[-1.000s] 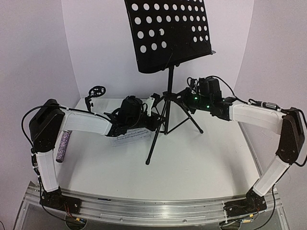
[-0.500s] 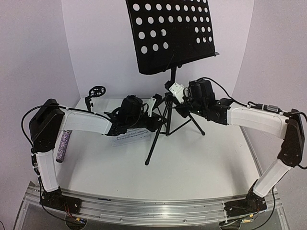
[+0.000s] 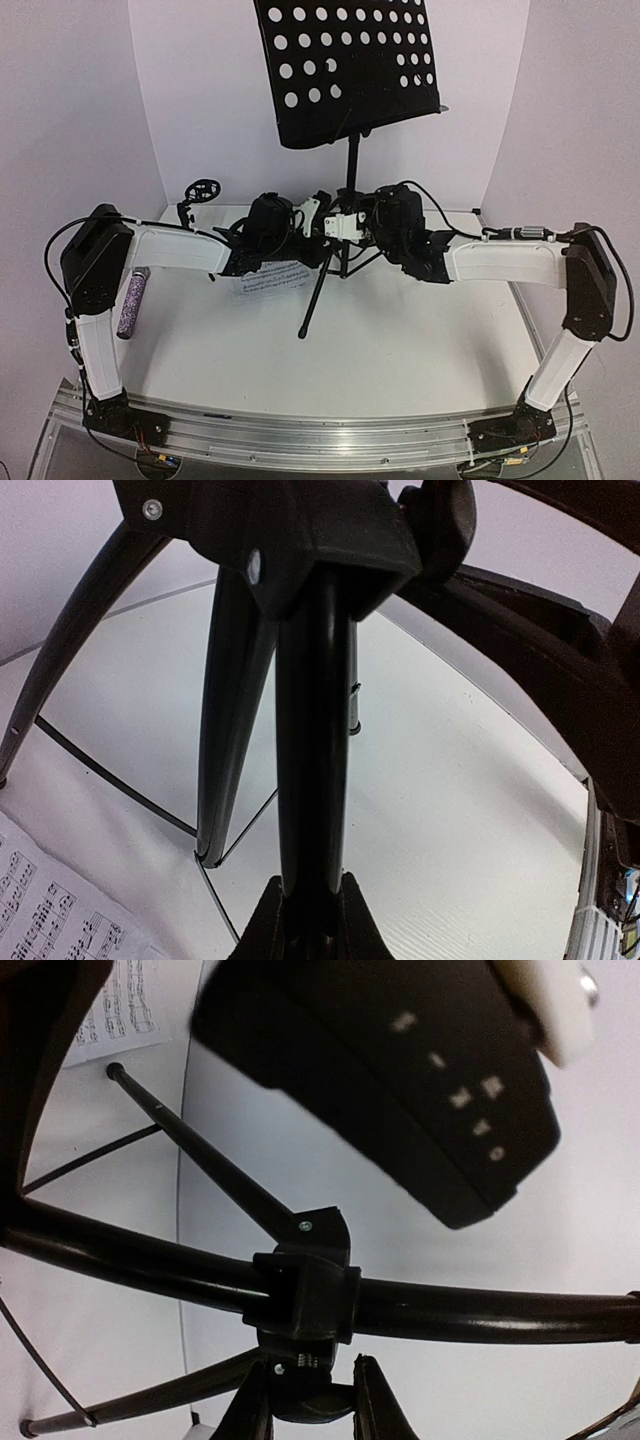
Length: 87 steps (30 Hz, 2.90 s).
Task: Pack up the instrument practice props
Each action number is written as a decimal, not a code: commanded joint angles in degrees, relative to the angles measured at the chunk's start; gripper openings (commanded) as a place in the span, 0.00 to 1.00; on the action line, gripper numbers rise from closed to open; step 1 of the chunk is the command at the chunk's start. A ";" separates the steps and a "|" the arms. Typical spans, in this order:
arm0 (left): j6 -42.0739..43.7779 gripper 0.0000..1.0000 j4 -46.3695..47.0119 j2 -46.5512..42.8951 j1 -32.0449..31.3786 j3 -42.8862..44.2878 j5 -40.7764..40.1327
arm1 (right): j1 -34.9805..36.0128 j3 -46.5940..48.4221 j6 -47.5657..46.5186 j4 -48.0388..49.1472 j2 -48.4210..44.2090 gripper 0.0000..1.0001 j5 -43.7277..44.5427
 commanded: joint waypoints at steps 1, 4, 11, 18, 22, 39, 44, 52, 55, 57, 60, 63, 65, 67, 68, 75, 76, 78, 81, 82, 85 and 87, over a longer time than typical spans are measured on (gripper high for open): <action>2.90 0.00 0.71 1.24 -1.14 2.43 2.86 | 2.60 0.25 -12.53 4.31 2.31 0.00 -3.19; 3.15 0.00 0.78 1.03 -1.13 2.22 2.85 | 2.92 0.11 -10.68 5.00 1.67 0.12 -2.85; 3.18 0.00 0.89 0.86 -0.97 2.05 2.86 | 5.06 -0.58 10.00 4.41 -4.40 0.70 1.18; 3.31 0.00 0.99 0.89 -0.66 1.84 3.02 | 1.85 -1.52 56.56 -24.70 -19.04 0.72 -15.43; 3.45 0.00 1.07 0.95 -0.62 1.89 3.12 | -2.30 -4.36 82.03 -25.70 -21.54 0.87 -24.25; 3.64 0.00 1.07 0.82 -0.64 1.96 3.38 | -11.66 -11.55 160.45 8.68 -11.65 0.80 -38.42; 3.51 0.00 1.15 1.07 -0.61 2.14 3.38 | -11.68 -11.25 167.25 11.08 -8.88 0.68 -35.91; 3.65 0.00 1.07 1.16 -0.61 2.84 3.30 | -11.68 -11.43 170.77 11.96 -6.73 0.44 -34.60; 3.71 0.00 1.00 1.20 -0.61 2.75 3.26 | -11.69 -11.69 170.39 12.14 -6.94 0.38 -33.13; 3.71 0.00 0.98 1.25 -0.61 2.68 3.38 | -11.66 -11.54 169.78 12.15 -6.76 0.36 -33.09; 3.71 0.00 1.05 1.17 -0.61 2.58 3.47 | -11.69 -11.45 170.00 12.17 -6.19 0.34 -33.12; 3.71 0.00 1.13 1.11 -0.55 2.54 3.45 | -11.67 -11.59 169.92 12.15 -5.98 0.27 -32.62; 3.71 0.00 1.15 1.06 -0.52 2.43 3.41 | -11.65 -11.50 169.05 12.15 -6.02 0.18 -32.34; 3.79 0.00 1.11 0.99 -0.51 2.40 3.43 | -11.64 -11.28 167.14 12.15 -6.01 0.08 -32.17; 3.80 0.00 1.11 0.99 -0.51 2.38 3.45 | -11.72 -11.34 166.36 12.15 -5.85 0.05 -32.17; 3.87 0.00 1.15 0.72 -0.43 2.31 3.72 | -12.23 -12.25 165.76 12.22 -4.48 0.08 -34.09; 3.88 0.00 1.15 0.68 -0.43 2.24 3.68 | -12.23 -12.13 165.59 12.24 -4.55 0.15 -34.23; 3.88 0.00 1.15 0.66 -0.43 2.22 3.73 | -12.23 -11.59 164.47 12.15 -4.97 0.27 -34.74; 3.80 0.00 1.21 0.68 -0.43 2.22 3.79 | -12.23 -10.88 163.71 12.15 -6.19 0.40 -34.61; 3.80 0.00 1.26 0.68 -0.44 2.22 3.82 | -12.23 -10.61 163.43 12.15 -6.54 0.42 -34.50; 3.80 0.00 1.33 0.69 -0.43 2.22 3.82 | -12.19 -9.35 162.35 12.15 -6.82 0.44 -34.40; 3.80 0.00 1.33 0.65 -0.43 2.22 3.85 | -12.22 -8.53 162.48 12.15 -6.30 0.45 -34.36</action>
